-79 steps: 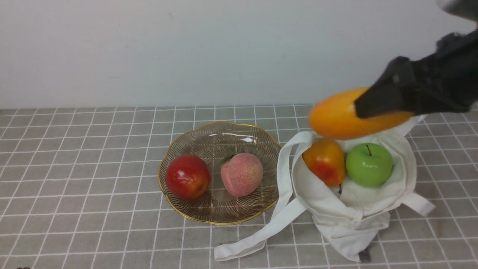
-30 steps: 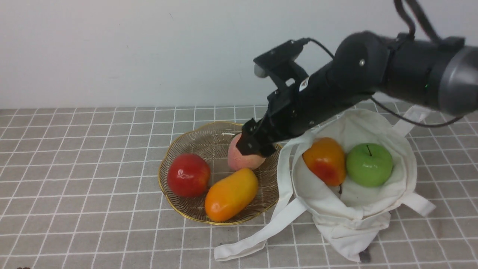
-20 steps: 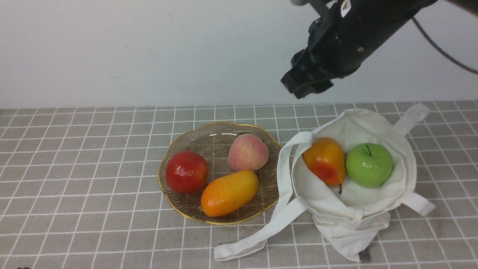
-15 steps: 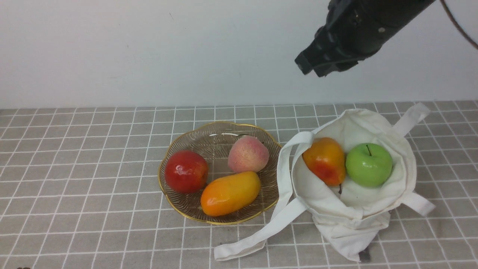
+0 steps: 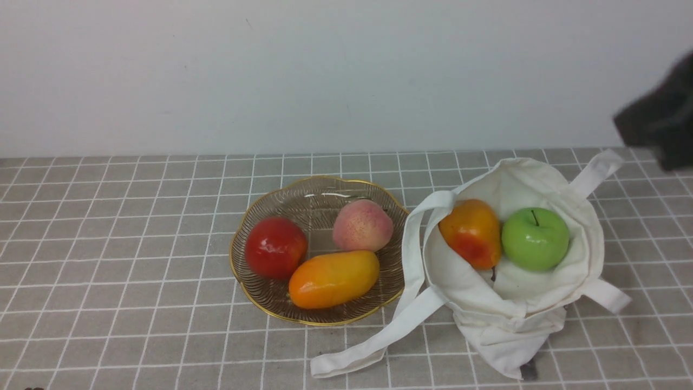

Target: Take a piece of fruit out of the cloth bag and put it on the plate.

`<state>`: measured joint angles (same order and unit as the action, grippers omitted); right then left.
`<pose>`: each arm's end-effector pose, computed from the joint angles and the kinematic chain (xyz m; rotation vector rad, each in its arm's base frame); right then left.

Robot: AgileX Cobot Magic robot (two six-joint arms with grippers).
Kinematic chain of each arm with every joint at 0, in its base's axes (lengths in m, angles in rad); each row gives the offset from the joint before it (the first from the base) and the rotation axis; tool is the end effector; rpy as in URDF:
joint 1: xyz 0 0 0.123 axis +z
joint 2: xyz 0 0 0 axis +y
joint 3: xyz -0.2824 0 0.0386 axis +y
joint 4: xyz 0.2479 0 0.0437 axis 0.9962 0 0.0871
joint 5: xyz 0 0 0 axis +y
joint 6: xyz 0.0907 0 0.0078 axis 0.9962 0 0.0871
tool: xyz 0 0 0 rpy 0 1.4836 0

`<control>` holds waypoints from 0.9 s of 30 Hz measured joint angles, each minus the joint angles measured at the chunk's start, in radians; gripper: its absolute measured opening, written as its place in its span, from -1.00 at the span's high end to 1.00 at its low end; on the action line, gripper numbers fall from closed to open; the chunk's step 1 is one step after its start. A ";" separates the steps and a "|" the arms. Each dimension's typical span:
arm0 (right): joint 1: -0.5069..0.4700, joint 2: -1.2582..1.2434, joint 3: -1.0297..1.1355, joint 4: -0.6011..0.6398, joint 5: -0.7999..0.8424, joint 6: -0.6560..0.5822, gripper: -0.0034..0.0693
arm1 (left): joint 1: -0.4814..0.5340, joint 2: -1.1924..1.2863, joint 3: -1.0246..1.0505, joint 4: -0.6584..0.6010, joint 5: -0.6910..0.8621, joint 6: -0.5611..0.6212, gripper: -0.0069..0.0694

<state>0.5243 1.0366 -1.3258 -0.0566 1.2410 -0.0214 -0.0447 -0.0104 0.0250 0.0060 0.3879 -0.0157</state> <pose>0.1526 0.0826 0.4291 -0.6556 2.3493 0.1524 0.0522 -0.0021 0.1704 0.0310 1.8860 -0.0354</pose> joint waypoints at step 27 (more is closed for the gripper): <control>0.000 -0.946 1.056 0.024 -0.863 0.074 0.95 | 0.000 0.000 0.000 0.000 0.000 0.000 0.84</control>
<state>0.5243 0.0905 -0.2695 -0.0325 0.3784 0.0523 -0.0447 -0.0104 0.0250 0.0060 0.3879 -0.0157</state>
